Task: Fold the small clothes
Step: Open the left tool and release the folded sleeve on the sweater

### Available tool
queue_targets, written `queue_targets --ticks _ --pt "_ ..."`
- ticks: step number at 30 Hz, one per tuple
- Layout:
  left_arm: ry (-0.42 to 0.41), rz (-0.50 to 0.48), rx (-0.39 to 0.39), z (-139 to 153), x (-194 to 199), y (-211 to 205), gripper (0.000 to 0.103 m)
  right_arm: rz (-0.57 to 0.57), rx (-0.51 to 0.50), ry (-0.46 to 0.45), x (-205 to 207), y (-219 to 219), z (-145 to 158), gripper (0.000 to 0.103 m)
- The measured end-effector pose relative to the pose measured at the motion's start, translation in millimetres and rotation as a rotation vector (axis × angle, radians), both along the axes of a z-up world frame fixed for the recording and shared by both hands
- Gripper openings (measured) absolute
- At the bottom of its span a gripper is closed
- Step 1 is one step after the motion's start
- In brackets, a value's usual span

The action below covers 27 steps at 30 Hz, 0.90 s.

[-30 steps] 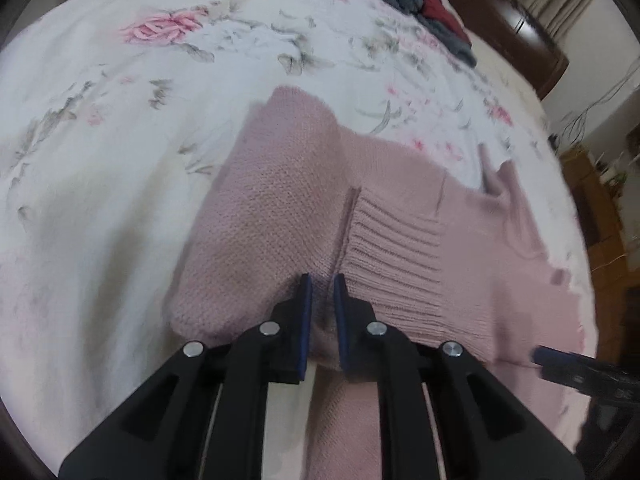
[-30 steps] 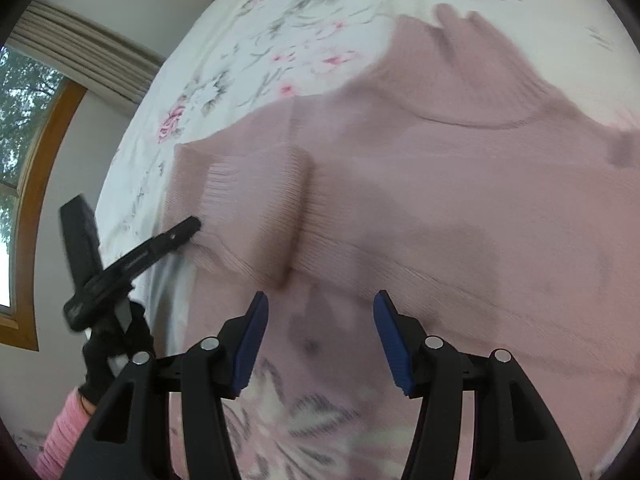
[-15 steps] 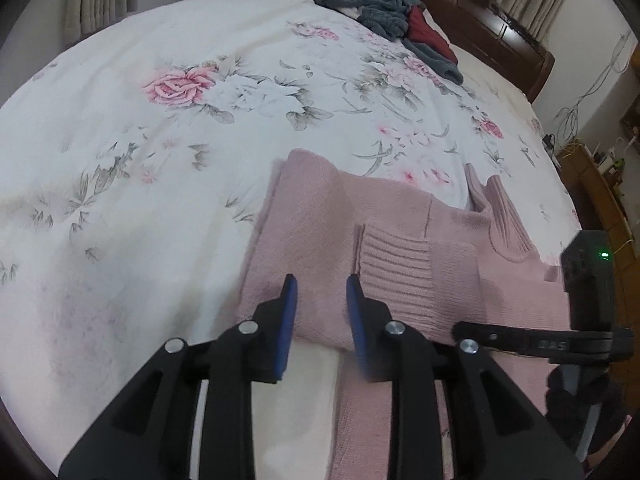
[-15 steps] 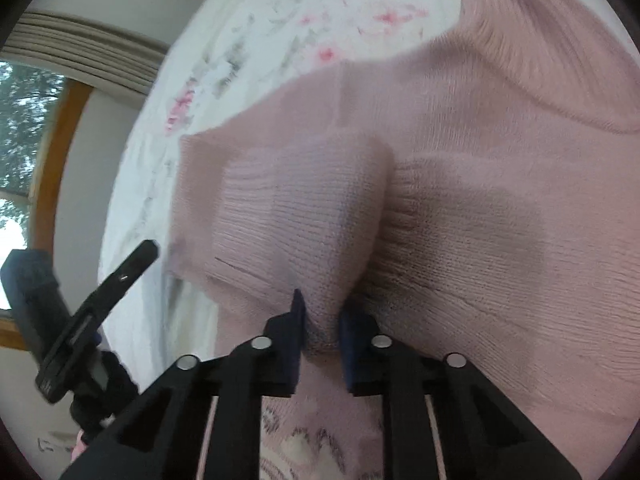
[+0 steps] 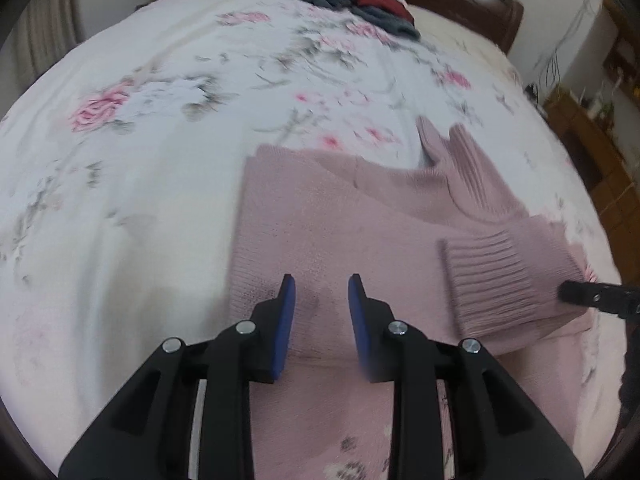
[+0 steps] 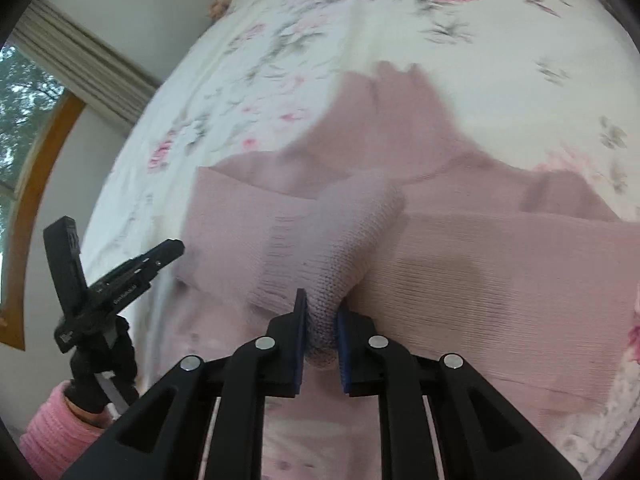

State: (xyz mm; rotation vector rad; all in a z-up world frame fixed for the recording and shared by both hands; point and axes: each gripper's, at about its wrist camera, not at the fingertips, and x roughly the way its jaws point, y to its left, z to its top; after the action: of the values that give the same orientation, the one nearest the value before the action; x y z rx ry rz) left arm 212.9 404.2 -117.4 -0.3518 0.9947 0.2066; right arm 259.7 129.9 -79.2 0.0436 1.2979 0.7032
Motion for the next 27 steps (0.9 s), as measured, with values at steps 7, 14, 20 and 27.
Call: queue_targets --ticks 7,14,20,27 --pt "0.075 0.013 0.028 -30 15 -3 0.029 -0.057 -0.044 0.094 11 -21 -53 0.014" --pt "0.078 -0.014 0.053 -24 17 -4 0.028 -0.07 -0.134 0.049 6 -22 -47 0.029" --pt "0.01 -0.04 0.051 3 7 -10 0.038 -0.002 -0.133 -0.074 -12 7 -1 0.039" --pt "0.081 -0.039 0.016 -22 14 -8 0.038 0.102 -0.163 -0.007 -25 78 -28 0.059"
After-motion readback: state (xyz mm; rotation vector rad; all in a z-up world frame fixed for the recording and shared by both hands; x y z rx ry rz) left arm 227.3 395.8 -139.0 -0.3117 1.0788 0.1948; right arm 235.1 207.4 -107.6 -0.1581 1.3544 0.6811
